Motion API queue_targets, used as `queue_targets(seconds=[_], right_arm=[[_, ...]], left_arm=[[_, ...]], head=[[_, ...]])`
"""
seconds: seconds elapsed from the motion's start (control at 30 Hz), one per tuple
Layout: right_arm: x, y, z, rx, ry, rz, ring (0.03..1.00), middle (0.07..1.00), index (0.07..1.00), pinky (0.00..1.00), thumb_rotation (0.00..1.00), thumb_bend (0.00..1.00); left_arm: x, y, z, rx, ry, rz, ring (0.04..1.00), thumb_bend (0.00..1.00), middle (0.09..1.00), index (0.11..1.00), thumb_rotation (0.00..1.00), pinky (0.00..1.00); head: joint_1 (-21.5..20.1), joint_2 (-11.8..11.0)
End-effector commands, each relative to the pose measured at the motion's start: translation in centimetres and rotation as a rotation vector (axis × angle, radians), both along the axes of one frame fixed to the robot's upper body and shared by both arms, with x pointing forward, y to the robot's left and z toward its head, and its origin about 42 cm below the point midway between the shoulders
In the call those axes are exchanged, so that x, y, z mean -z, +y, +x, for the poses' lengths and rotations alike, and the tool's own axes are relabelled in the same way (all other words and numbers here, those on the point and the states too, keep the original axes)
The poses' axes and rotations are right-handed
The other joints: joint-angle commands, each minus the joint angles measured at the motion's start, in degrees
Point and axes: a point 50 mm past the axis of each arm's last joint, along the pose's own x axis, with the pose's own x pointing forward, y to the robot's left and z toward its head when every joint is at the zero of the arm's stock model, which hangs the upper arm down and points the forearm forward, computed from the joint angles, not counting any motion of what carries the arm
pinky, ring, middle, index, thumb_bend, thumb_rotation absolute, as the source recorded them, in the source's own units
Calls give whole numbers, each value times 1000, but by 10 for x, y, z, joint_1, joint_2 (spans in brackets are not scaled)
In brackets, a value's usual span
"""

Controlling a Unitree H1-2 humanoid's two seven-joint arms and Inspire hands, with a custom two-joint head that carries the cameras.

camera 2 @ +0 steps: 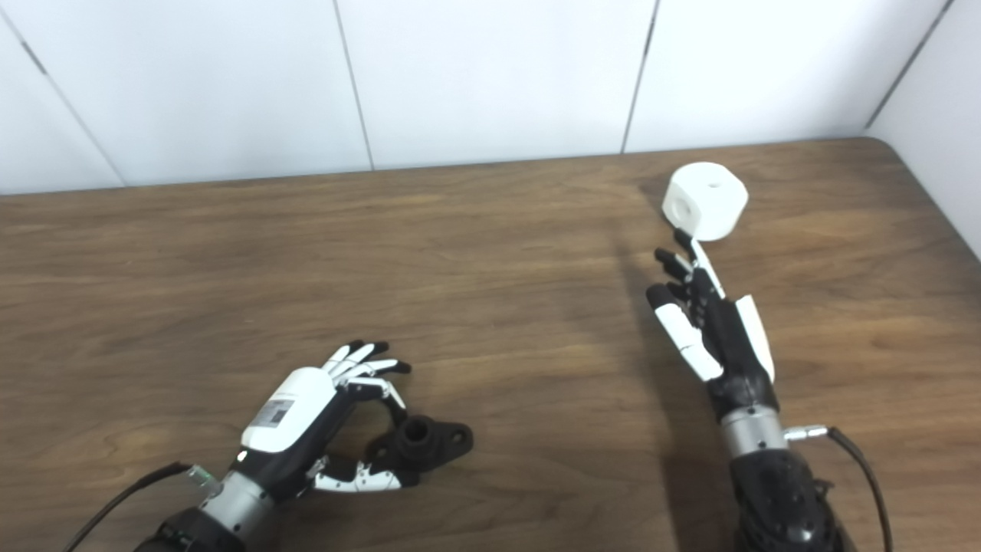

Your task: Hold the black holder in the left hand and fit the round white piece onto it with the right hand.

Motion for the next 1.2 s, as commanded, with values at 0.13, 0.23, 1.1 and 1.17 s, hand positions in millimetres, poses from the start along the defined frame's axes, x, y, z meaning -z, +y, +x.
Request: queue_targets(seconds=[0.13,0.23,1.1,1.17], right_arm=[[-46,-3,11,35,-111,-153,887,886,945,838,772,597],[-55,-6,16,51,-126,-261,895,894,946,876,769,612],[-103,-29,114,250,-118,-627,1000,974,900,911,394,750],[-100,-33,125,269,-99,-646,1000,979,897,928,396,763]], left_arm=[[6,-1,-11,34,19,53,951,516,839,486,58,1000],[8,2,-11,32,15,62,951,516,839,486,59,1000],[14,28,-11,27,28,76,948,517,827,485,56,1000],[15,29,-11,28,30,76,947,517,827,485,56,1000]], head=[[-37,-13],[-58,-21],[-142,-58],[-144,-60]])
